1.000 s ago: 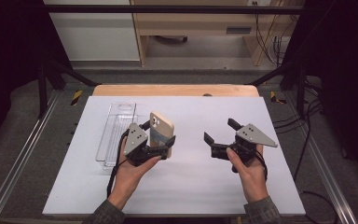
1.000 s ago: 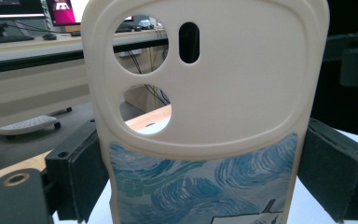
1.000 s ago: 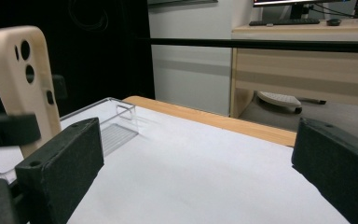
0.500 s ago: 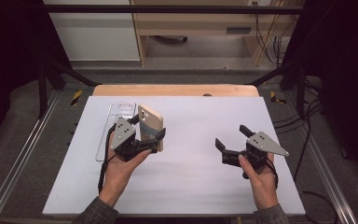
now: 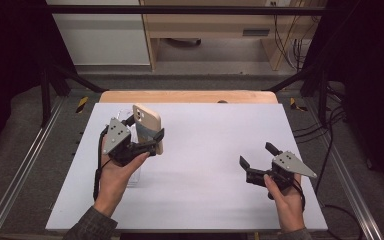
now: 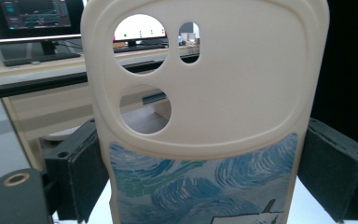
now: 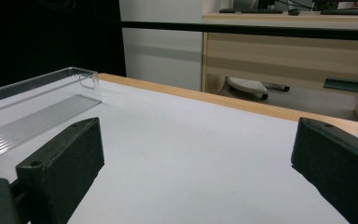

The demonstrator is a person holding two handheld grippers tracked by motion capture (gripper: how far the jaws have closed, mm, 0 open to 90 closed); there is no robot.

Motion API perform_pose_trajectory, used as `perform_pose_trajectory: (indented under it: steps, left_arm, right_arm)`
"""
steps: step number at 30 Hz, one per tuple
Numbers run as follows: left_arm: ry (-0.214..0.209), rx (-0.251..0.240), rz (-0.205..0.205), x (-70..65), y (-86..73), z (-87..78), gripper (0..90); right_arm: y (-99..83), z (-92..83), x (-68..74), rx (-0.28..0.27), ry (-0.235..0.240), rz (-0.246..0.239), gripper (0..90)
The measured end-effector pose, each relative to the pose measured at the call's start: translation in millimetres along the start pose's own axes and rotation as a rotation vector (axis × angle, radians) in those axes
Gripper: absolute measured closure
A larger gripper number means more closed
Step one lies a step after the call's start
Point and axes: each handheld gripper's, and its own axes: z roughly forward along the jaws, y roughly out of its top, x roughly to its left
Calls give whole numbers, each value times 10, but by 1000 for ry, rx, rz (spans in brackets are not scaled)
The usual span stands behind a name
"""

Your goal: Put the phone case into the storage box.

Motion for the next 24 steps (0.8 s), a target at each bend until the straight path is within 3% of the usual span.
perform_pose_trajectory:
  steps: [16, 24]
  left_arm:
    - [93, -10, 27, 353, 108, -63, 107]
    - [129, 7, 12, 462, 99, -61, 107]
  right_arm:
    - [-185, -74, -31, 19, -11, -2, 28]
    - [-222, -94, -17, 17, -8, -21, 26]
